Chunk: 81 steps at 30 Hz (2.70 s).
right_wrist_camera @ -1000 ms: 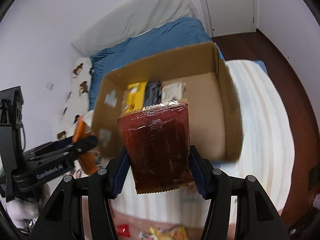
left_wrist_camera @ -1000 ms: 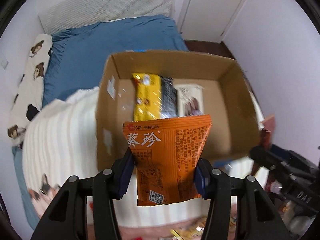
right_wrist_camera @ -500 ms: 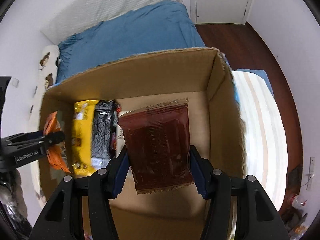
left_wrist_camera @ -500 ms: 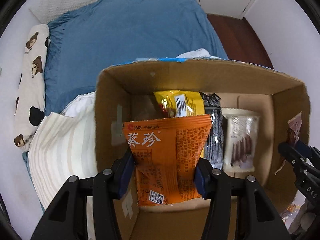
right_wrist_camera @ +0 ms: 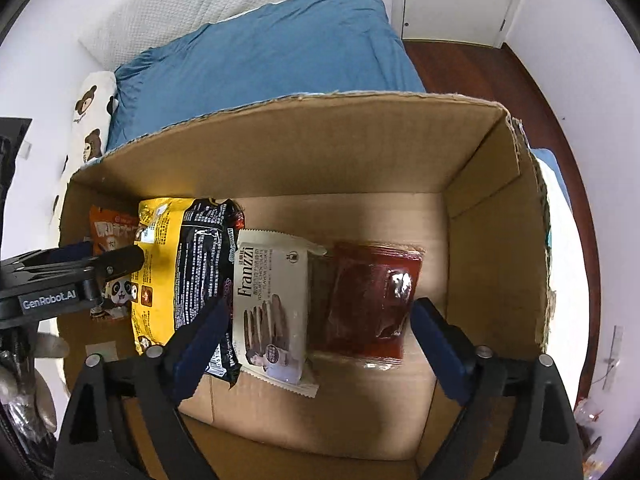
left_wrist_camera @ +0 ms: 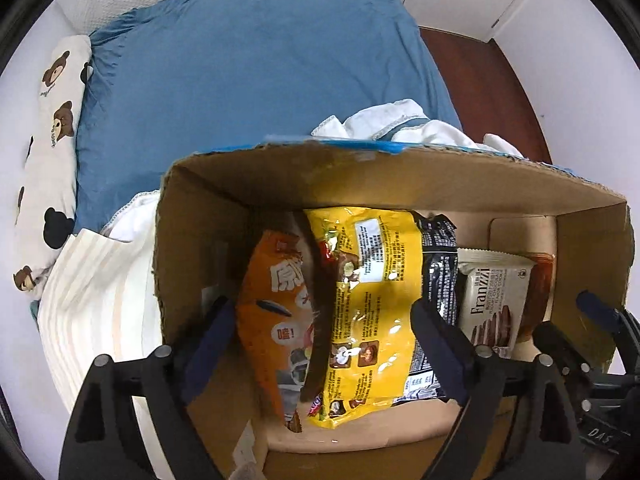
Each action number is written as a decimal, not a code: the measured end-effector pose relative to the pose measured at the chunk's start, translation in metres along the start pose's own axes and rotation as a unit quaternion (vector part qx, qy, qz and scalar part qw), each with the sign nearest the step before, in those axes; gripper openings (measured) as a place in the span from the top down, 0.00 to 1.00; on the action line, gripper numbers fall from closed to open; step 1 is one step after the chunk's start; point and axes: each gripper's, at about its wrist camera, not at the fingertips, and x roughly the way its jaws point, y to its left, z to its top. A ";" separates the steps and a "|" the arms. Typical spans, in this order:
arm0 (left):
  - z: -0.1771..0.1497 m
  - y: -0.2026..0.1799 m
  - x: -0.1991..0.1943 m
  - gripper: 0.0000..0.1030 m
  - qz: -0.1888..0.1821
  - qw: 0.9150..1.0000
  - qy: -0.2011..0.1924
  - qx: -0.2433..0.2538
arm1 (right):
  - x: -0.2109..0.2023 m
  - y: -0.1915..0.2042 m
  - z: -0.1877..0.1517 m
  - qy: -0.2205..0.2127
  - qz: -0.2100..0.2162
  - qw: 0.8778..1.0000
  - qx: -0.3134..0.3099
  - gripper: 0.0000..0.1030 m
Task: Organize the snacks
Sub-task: 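Carry both packets into the box and open both tools, then lift both tools out of the box back toward the snacks, then grasp the orange pouch with the left tool while the right tool grasps the yellow chip bag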
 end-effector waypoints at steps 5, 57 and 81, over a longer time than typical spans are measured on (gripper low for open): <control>-0.007 0.000 -0.004 0.13 -0.008 1.000 -0.008 -0.014 | 0.002 0.000 -0.003 0.001 -0.003 1.000 0.001 0.08; -0.409 0.037 -0.138 0.13 0.020 0.985 -0.150 -0.086 | -0.110 -0.026 -0.372 -0.013 0.141 0.986 0.090 0.06; -0.516 0.174 0.057 0.25 -0.202 0.853 0.049 -0.478 | 0.020 -0.027 -0.422 0.076 0.135 0.954 0.256 0.14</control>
